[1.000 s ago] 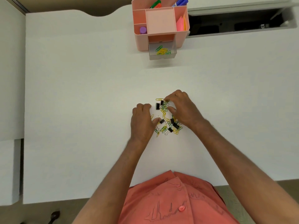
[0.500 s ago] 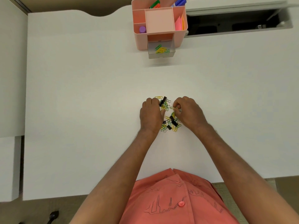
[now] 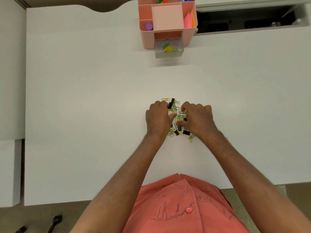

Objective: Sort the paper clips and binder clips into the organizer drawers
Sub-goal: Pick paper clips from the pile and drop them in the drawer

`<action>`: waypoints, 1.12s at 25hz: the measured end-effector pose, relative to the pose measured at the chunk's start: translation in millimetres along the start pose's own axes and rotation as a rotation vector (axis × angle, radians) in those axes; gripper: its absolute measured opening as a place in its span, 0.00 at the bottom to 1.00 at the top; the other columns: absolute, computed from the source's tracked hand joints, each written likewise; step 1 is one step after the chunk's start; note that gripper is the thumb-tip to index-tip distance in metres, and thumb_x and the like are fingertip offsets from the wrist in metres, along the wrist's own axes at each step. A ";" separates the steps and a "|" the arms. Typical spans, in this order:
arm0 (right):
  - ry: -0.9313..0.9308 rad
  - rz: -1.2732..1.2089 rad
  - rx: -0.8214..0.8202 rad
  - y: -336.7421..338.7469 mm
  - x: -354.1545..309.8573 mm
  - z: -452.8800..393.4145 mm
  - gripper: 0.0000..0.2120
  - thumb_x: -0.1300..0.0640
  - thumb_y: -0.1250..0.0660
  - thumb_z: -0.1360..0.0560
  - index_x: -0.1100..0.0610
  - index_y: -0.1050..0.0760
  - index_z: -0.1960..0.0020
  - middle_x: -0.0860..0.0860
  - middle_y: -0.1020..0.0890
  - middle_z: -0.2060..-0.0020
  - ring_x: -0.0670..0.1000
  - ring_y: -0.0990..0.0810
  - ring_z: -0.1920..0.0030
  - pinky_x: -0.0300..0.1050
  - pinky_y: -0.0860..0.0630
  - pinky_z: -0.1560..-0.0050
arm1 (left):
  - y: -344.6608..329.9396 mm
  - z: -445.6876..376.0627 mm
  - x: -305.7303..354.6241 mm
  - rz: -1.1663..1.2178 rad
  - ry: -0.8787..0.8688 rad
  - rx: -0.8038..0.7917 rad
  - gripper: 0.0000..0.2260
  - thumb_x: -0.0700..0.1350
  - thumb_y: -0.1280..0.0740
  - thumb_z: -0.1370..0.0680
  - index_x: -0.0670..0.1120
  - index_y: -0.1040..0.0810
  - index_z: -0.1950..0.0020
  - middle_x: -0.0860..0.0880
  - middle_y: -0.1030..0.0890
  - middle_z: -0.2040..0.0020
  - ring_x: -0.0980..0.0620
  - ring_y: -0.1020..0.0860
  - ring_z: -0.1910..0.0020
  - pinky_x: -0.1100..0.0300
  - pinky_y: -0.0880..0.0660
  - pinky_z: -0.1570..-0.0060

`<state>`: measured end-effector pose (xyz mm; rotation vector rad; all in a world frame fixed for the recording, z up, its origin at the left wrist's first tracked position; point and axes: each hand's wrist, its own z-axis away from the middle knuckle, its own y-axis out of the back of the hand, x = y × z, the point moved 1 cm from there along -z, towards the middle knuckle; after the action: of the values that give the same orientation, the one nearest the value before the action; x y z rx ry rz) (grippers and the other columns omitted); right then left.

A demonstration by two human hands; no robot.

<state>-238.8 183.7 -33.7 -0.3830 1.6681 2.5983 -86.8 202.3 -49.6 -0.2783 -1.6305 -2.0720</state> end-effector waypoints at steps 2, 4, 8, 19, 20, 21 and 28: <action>-0.026 -0.028 0.016 -3.9 -3.5 -0.5 0.18 0.41 0.26 0.27 0.47 0.27 0.44 0.45 0.18 0.56 0.53 0.22 0.48 0.51 0.37 0.41 | -2.1 0.2 6.5 -0.039 0.019 0.019 0.20 0.57 0.27 0.24 0.48 0.24 0.38 0.50 0.21 0.43 0.47 0.24 0.42 0.51 0.29 0.45; -0.044 -0.054 0.039 -7.3 -6.0 -0.8 0.12 0.45 0.28 0.24 0.47 0.26 0.44 0.45 0.17 0.57 0.52 0.22 0.48 0.51 0.39 0.41 | -3.0 -3.3 11.0 -0.048 0.036 0.016 0.17 0.55 0.29 0.22 0.48 0.25 0.38 0.50 0.21 0.42 0.47 0.25 0.41 0.51 0.31 0.45; -0.084 -0.079 0.077 -7.2 -8.5 -3.1 0.06 0.50 0.30 0.25 0.47 0.22 0.48 0.44 0.18 0.57 0.51 0.22 0.50 0.50 0.39 0.41 | -0.9 -11.6 13.5 -0.090 0.059 0.014 0.09 0.44 0.33 0.20 0.49 0.23 0.40 0.51 0.20 0.44 0.47 0.23 0.43 0.53 0.35 0.49; 0.042 -0.034 0.213 -18.1 3.9 -8.0 0.08 0.58 0.30 0.30 0.54 0.23 0.51 0.51 0.24 0.56 0.55 0.25 0.58 0.50 0.32 0.53 | 5.2 -10.9 -4.7 -0.017 -0.103 -0.094 0.05 0.38 0.35 0.24 0.42 0.23 0.49 0.45 0.23 0.48 0.44 0.25 0.49 0.51 0.25 0.54; 0.068 -0.055 0.215 -18.8 3.8 -8.1 0.08 0.61 0.31 0.30 0.56 0.23 0.51 0.52 0.24 0.55 0.56 0.25 0.58 0.49 0.31 0.56 | 5.5 -10.9 -8.0 -0.003 -0.142 -0.092 0.05 0.37 0.36 0.23 0.43 0.23 0.50 0.45 0.23 0.49 0.45 0.25 0.50 0.53 0.26 0.56; 0.087 -0.084 0.207 -18.5 3.9 -8.4 0.08 0.63 0.31 0.30 0.57 0.23 0.50 0.53 0.24 0.55 0.57 0.25 0.58 0.48 0.31 0.60 | 6.2 -11.6 -11.4 0.007 -0.178 -0.096 0.05 0.37 0.36 0.23 0.43 0.23 0.50 0.46 0.23 0.50 0.45 0.25 0.51 0.55 0.28 0.58; -0.169 -0.754 -0.044 4.7 7.9 -19.0 0.08 0.65 0.28 0.29 0.53 0.20 0.55 0.49 0.18 0.60 0.47 0.22 0.63 0.43 0.23 0.61 | 20.1 -22.4 -21.8 0.339 -0.024 -0.154 0.07 0.35 0.35 0.24 0.45 0.20 0.52 0.52 0.20 0.60 0.56 0.24 0.63 0.62 0.25 0.62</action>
<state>-243.7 163.7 -38.8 -0.6249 1.1120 2.0326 -55.2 182.9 -48.0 -0.5914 -1.3302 -1.9374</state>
